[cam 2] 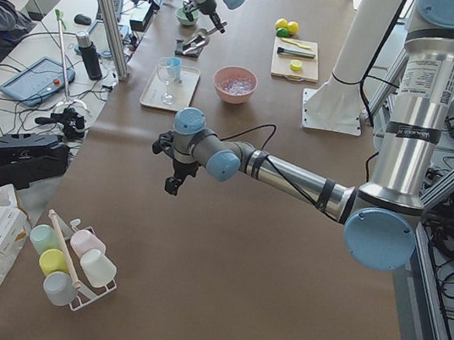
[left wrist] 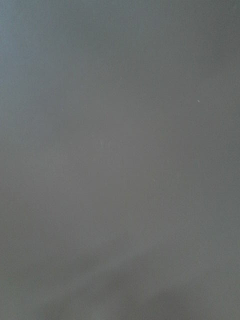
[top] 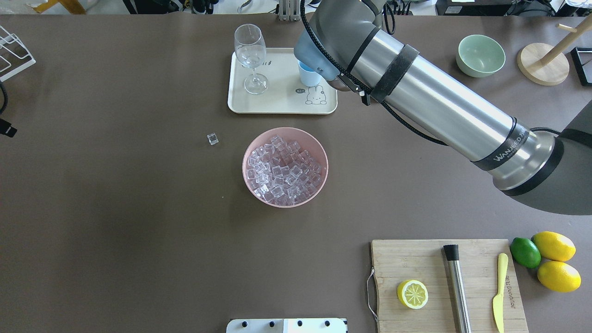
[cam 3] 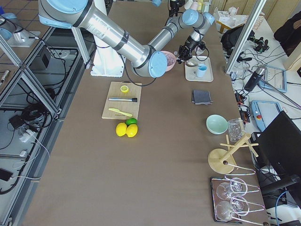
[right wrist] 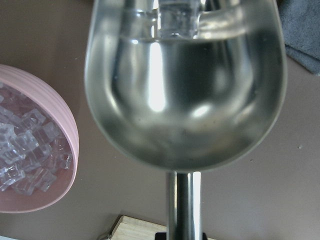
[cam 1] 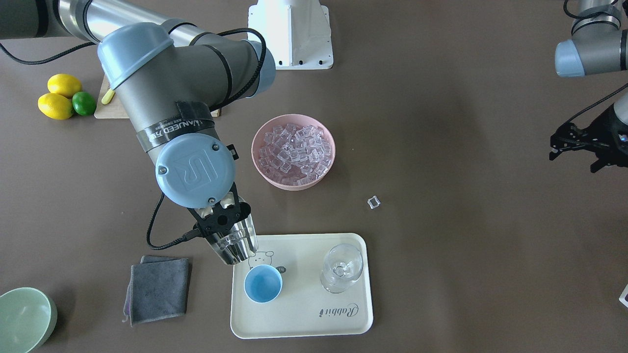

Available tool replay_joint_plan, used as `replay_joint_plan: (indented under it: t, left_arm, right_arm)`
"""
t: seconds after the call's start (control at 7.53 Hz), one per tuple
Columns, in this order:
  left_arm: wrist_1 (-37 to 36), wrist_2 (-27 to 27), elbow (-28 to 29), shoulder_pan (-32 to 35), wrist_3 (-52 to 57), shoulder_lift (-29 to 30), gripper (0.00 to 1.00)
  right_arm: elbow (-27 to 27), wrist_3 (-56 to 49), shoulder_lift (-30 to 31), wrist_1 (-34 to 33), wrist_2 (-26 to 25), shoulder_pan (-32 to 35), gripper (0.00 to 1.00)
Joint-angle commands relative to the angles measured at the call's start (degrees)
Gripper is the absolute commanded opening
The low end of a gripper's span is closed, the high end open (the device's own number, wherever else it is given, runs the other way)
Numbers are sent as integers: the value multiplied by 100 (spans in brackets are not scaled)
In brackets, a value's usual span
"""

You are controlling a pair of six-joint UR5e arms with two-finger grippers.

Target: Put ice in cup with scoop

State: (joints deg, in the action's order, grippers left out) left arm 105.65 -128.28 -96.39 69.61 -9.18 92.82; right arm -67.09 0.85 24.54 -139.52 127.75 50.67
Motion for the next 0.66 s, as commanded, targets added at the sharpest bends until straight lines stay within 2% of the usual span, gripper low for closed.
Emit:
replay_joint_plan:
  t: [0.0,0.13,0.27,0.53]
  left_arm:
    - [-457,-457,-3,674,-14,-438,98]
    - [-484,-1001,137,938,-75,-554,98]
    - [-832,-1232,225,1202,-76,-555,98]
    - [-1187,-1244,156,1615,-67,-660,98]
  right_arm:
    - [405,-269,-317,-129,-145,-4,0]
    - [599,-331,-449,-129,-154,-4,0]
    - [653,-331,-476,-120,-215,-4,0]
    - [427,-567,-319,-85,-250,-5,0]
